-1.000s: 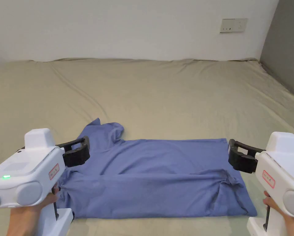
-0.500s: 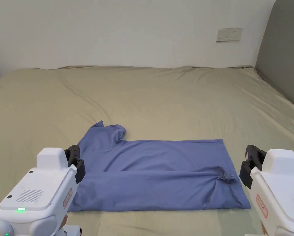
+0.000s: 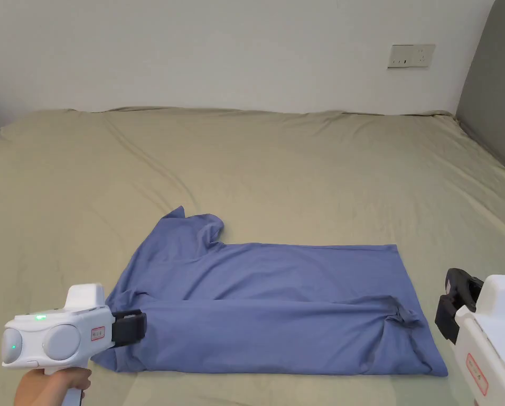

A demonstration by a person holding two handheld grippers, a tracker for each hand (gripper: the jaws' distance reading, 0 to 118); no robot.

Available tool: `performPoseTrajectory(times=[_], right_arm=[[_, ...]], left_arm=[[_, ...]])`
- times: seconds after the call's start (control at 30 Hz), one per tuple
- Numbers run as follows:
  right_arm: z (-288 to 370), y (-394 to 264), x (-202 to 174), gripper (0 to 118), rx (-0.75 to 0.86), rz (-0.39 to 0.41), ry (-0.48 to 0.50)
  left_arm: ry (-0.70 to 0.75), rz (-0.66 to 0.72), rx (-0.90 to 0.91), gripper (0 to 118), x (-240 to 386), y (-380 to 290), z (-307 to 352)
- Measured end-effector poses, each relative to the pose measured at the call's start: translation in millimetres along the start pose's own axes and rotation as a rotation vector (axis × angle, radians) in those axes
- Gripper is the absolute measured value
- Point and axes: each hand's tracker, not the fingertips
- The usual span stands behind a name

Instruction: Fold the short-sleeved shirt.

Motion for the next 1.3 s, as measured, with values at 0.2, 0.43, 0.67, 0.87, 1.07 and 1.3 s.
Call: performPoseTrajectory(times=[0.2, 0.43, 0.67, 0.87, 1.07, 1.3], right_arm=[[-22.3, -16.8, -2.1, 2, -0.076, 0.003, -0.005], [-51.1, -40.5, 7.5, 9, -0.212, -0.026, -0.013], [-132.7, -96.4, 30.5, 113, -0.603, -0.110, -0.027], [-182.2, -142.7, 34.5, 101, -0.734, -0.182, -0.037], [-162.5, -141.3, 33.2, 15, -0.679, -0.151, 0.061], [-108.2, -124.1, 48.5, 15, -0.574, -0.155, 0.047]], left_arm=[[0.063, 0.051, -0.112, 94, -8.9, -18.9, -49.9], [-0.054, 0.060, -0.097, 5, -1.4, -31.2, -52.8], [-0.055, 0.072, -0.023, 5, -4.0, -20.2, -24.0], [-0.060, 0.064, -0.015, 5, -4.5, -17.3, -20.3], [-0.054, 0.089, -0.023, 5, -11.0, -27.5, -19.7], [-0.086, 0.169, -0.002, 5, -22.8, -45.9, 9.8]])
